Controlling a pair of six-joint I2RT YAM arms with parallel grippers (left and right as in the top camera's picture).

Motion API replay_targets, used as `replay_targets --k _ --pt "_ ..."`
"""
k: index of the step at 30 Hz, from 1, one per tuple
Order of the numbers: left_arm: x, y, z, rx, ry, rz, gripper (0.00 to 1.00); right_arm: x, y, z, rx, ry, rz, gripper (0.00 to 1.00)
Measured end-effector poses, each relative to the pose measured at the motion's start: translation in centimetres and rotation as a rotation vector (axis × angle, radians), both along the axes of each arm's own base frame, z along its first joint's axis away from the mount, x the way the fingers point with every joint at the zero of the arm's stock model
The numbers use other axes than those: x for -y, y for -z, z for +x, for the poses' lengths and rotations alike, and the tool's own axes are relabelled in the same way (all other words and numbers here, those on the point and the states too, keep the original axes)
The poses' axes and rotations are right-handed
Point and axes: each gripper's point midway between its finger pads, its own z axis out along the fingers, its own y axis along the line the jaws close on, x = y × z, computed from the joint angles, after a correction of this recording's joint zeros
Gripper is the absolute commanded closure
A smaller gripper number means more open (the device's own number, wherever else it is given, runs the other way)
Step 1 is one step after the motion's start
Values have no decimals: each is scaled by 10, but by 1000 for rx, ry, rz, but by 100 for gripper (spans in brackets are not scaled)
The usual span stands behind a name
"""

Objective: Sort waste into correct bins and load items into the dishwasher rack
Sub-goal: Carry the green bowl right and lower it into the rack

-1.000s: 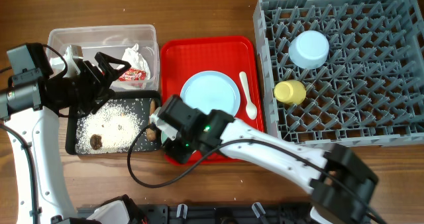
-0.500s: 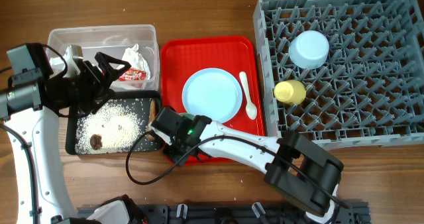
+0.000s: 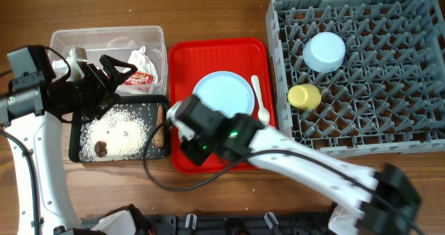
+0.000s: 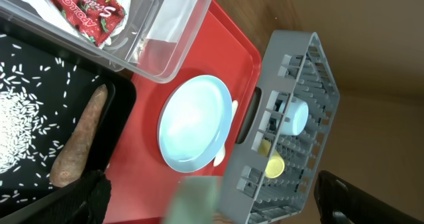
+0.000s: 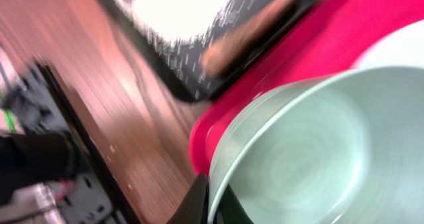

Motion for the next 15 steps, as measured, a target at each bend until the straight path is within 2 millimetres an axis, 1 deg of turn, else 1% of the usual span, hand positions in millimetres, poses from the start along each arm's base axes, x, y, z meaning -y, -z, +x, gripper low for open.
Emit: replay_targets --k 2,3,4,5,6,7,8,9,12,13,15 --pt "0 0 0 0 0 0 0 24 -34 11 8 66 63 96" --pt "0 0 0 0 0 0 0 40 -56 19 25 105 110 96" --pt "0 0 0 0 0 0 0 53 -71 25 38 137 142 96" --pt "0 0 0 0 0 0 0 73 -92 32 56 184 185 96" --pt "0 0 0 0 0 0 0 94 -107 38 76 233 216 96" --pt "0 0 0 0 0 0 0 111 -117 43 82 274 237 96" --pt "0 0 0 0 0 0 0 131 -126 48 84 325 260 96" --pt "0 0 0 0 0 0 0 148 -130 50 73 364 273 96" --pt "0 0 0 0 0 0 0 190 -134 56 15 458 317 96" --pt "0 0 0 0 0 0 0 202 -135 58 -8 483 337 96" --pt "0 0 0 0 0 0 0 217 -139 63 -25 506 391 96"
